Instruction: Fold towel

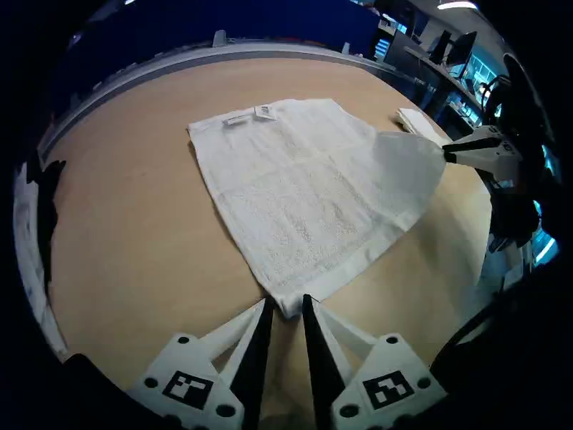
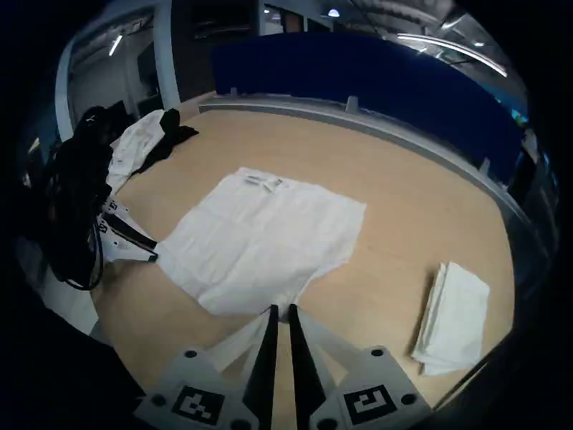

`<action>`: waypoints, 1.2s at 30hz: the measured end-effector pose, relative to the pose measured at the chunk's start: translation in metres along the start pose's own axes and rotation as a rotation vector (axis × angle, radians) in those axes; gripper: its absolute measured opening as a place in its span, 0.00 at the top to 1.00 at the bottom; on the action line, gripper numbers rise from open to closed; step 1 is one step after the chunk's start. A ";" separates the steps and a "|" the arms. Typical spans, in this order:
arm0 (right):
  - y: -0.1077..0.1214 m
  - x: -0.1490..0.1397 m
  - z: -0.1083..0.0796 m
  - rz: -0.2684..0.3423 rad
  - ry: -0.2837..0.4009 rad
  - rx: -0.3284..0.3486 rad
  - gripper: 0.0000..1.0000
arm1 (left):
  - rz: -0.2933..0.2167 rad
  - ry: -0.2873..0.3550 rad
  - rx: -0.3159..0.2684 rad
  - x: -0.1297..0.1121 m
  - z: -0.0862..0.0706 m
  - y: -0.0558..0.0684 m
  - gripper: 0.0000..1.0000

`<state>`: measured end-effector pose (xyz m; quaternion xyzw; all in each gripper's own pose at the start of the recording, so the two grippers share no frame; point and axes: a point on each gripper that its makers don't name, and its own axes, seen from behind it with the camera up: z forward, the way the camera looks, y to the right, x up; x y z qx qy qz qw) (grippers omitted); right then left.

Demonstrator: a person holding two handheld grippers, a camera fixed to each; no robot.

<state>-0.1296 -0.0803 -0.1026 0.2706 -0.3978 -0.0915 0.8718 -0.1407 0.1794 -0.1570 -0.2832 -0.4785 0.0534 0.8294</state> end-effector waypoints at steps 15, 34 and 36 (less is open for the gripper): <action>-0.003 0.009 -0.003 0.002 0.015 0.005 0.89 | -0.051 0.037 0.030 0.020 -0.023 -0.014 0.94; -0.010 0.030 -0.024 0.000 0.041 0.020 0.89 | -0.132 0.151 -0.002 0.077 -0.087 -0.013 0.94; -0.011 0.031 -0.027 0.003 0.042 0.021 0.89 | -0.137 0.153 -0.007 0.078 -0.090 -0.011 0.94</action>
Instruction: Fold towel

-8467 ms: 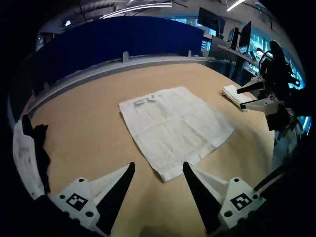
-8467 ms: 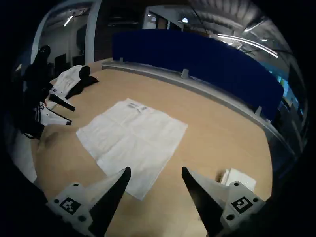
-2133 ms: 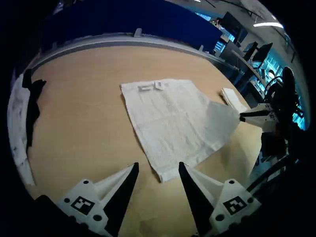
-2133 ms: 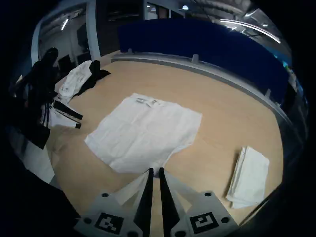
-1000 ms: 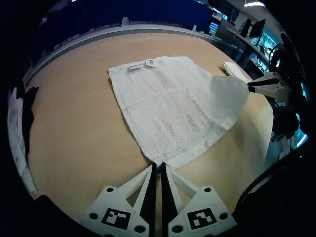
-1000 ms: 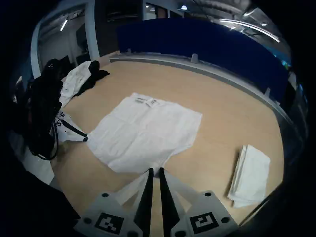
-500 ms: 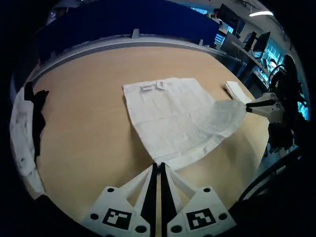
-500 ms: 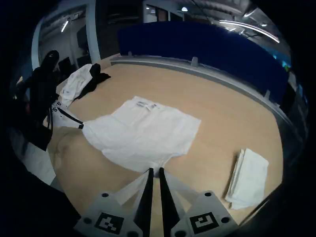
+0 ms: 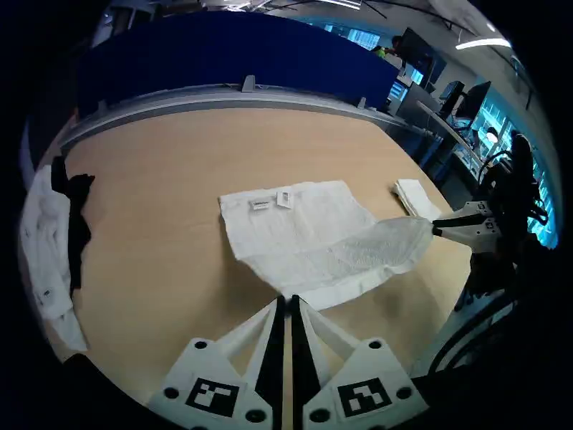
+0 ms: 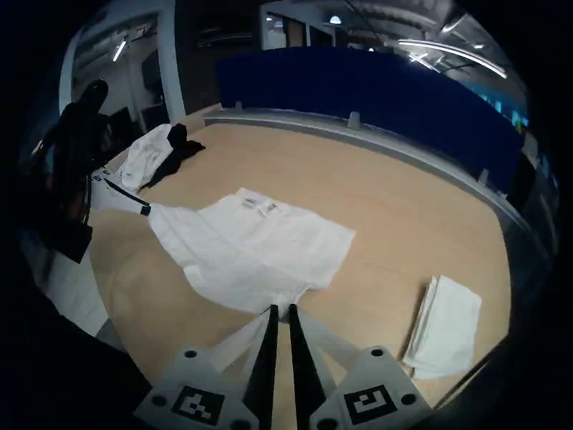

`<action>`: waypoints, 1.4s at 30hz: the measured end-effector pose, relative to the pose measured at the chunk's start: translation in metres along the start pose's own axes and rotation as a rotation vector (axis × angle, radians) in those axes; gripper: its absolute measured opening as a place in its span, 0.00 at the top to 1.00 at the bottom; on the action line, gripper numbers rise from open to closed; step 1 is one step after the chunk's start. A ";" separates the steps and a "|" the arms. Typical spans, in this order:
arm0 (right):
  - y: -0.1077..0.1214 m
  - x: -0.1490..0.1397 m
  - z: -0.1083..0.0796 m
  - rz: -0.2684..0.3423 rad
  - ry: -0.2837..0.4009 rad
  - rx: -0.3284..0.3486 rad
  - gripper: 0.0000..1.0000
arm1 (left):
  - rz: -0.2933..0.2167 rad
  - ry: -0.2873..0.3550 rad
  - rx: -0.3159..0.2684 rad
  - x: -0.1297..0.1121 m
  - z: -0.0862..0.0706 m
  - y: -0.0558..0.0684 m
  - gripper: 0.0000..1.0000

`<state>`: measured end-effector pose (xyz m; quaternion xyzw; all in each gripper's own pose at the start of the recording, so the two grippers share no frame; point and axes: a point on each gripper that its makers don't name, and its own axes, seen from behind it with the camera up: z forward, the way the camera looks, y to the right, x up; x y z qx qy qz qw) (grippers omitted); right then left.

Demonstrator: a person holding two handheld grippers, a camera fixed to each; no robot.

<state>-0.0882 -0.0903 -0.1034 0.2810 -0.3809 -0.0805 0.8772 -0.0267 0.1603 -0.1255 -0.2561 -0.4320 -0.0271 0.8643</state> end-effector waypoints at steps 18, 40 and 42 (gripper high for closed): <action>0.003 0.009 -0.007 0.026 -0.002 -0.001 0.89 | -0.071 0.024 -0.019 0.010 -0.011 -0.004 0.94; 0.060 0.051 0.088 0.050 -0.046 -0.046 0.89 | -0.219 0.043 0.043 0.062 0.067 -0.062 0.94; 0.065 0.051 0.097 0.057 -0.053 -0.055 0.89 | -0.215 0.034 0.050 0.064 0.077 -0.068 0.94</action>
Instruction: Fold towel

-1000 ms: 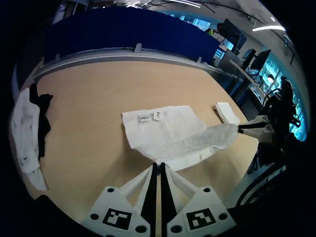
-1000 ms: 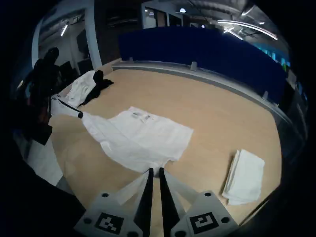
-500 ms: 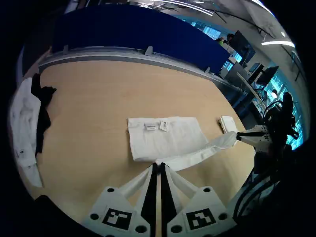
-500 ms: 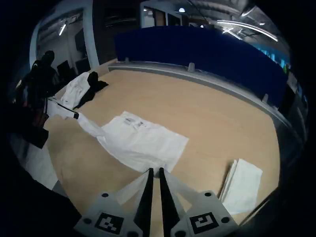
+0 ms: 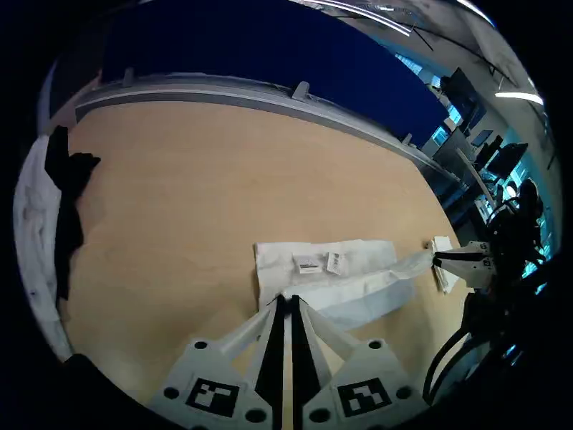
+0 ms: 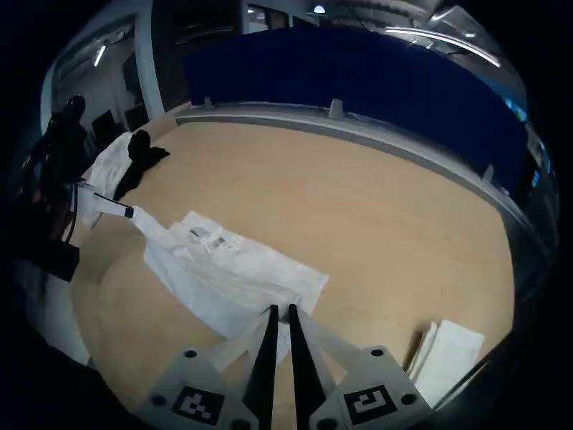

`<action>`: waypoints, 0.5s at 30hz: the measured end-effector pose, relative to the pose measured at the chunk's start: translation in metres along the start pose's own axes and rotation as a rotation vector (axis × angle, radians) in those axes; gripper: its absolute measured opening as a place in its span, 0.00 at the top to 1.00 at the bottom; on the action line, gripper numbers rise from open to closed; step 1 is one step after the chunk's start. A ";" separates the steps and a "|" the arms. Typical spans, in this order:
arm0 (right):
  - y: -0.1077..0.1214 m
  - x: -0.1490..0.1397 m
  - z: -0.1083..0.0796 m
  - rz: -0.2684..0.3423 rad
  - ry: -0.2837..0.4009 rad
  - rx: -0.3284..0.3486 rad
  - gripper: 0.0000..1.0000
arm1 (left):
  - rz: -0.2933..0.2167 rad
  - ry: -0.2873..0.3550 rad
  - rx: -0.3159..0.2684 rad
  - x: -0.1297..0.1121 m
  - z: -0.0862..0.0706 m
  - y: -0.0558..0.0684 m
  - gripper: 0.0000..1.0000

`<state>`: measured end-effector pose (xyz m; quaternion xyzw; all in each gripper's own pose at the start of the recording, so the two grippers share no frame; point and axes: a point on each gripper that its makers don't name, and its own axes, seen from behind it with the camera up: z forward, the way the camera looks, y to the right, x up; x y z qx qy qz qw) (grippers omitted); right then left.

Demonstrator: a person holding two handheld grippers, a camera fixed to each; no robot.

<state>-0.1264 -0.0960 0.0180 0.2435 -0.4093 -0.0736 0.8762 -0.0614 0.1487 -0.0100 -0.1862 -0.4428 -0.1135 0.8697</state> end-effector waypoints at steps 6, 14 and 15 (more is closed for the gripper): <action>0.008 -0.005 0.017 0.024 -0.021 -0.021 0.89 | 0.020 -0.034 0.011 -0.001 0.025 -0.007 0.94; 0.013 -0.011 0.029 0.052 -0.025 -0.045 0.89 | 0.017 -0.035 0.011 -0.003 0.043 -0.012 0.94; 0.013 -0.012 0.031 0.056 -0.025 -0.049 0.89 | 0.015 -0.033 0.012 -0.003 0.045 -0.013 0.94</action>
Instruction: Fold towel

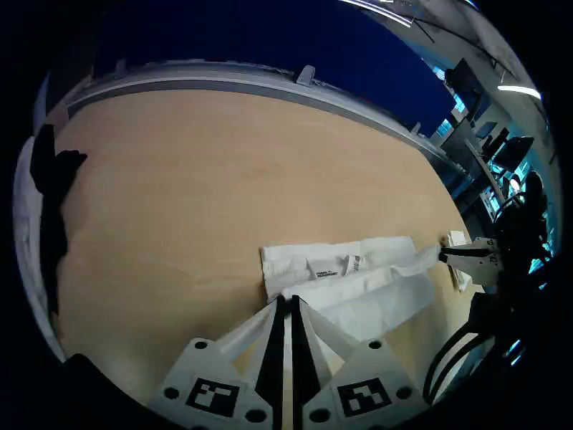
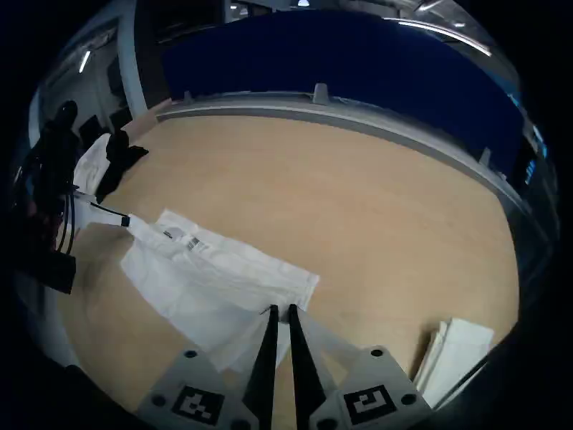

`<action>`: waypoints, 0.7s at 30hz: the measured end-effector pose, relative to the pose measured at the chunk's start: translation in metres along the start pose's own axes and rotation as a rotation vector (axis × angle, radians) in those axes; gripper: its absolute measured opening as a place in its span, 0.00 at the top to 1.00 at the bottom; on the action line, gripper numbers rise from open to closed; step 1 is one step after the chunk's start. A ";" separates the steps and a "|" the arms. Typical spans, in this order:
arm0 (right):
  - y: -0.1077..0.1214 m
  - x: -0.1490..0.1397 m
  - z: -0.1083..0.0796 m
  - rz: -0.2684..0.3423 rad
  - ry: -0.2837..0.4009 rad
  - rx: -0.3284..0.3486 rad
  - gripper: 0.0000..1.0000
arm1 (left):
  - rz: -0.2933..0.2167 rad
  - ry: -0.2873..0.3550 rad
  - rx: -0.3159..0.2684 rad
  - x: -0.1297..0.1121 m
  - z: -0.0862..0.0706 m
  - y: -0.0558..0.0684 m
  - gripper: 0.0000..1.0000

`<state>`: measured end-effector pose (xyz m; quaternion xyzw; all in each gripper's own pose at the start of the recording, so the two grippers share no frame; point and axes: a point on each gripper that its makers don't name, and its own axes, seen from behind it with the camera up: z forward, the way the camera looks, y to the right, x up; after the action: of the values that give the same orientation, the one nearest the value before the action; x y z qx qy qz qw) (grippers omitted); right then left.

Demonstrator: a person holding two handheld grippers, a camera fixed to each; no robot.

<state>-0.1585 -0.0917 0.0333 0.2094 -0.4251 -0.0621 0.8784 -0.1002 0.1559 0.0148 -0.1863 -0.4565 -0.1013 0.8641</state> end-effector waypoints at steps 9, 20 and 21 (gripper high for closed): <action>0.004 -0.004 0.008 0.033 0.005 -0.040 0.72 | 0.008 0.003 0.042 0.002 0.005 -0.014 0.71; 0.011 -0.005 0.000 0.047 0.030 -0.078 0.48 | 0.040 0.003 0.070 -0.005 -0.010 -0.026 0.39; 0.011 -0.006 -0.001 0.046 0.031 -0.079 0.44 | 0.042 0.001 0.070 -0.007 -0.011 -0.026 0.35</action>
<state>-0.1623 -0.0800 0.0327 0.1655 -0.4135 -0.0555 0.8936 -0.1045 0.1273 0.0091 -0.1655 -0.4554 -0.0675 0.8722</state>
